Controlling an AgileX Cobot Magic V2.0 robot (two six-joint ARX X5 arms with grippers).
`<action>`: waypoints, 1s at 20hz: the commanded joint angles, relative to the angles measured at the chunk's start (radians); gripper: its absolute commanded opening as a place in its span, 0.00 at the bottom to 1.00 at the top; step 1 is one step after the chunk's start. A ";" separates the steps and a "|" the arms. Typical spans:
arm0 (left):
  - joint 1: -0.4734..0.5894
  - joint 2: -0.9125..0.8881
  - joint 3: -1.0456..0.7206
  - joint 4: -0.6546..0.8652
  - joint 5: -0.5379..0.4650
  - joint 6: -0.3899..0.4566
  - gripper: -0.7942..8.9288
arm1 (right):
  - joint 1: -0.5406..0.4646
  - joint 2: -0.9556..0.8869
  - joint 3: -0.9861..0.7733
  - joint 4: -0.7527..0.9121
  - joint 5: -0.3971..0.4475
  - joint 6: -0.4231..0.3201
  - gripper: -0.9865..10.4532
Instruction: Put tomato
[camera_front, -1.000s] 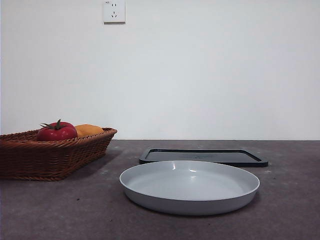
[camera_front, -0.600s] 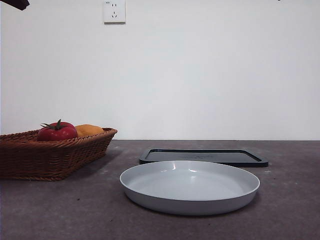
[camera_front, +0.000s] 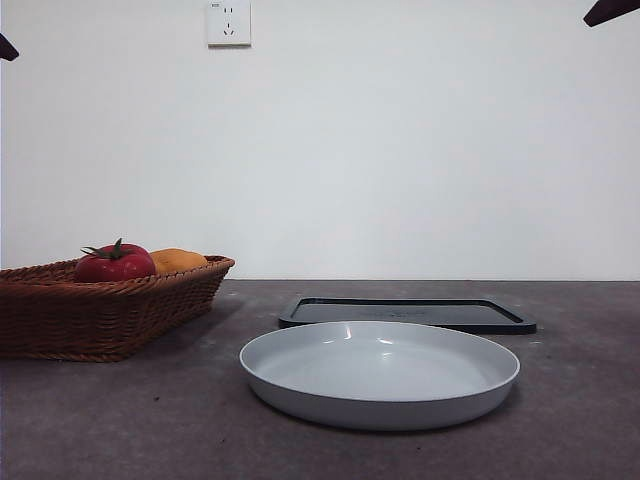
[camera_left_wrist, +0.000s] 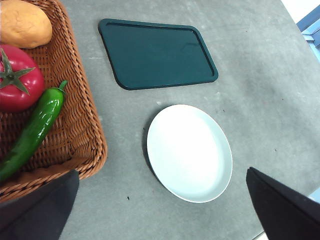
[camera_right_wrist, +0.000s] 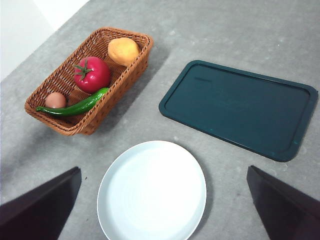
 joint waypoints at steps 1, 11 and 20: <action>-0.002 0.014 0.021 0.013 -0.051 0.013 0.85 | 0.005 0.008 0.021 0.010 0.003 -0.002 0.71; 0.006 0.432 0.204 0.001 -0.395 0.127 0.85 | 0.005 0.008 0.021 0.010 0.003 -0.002 0.71; 0.020 0.868 0.493 0.034 -0.411 0.152 0.85 | 0.005 0.008 0.021 0.011 0.003 -0.002 0.71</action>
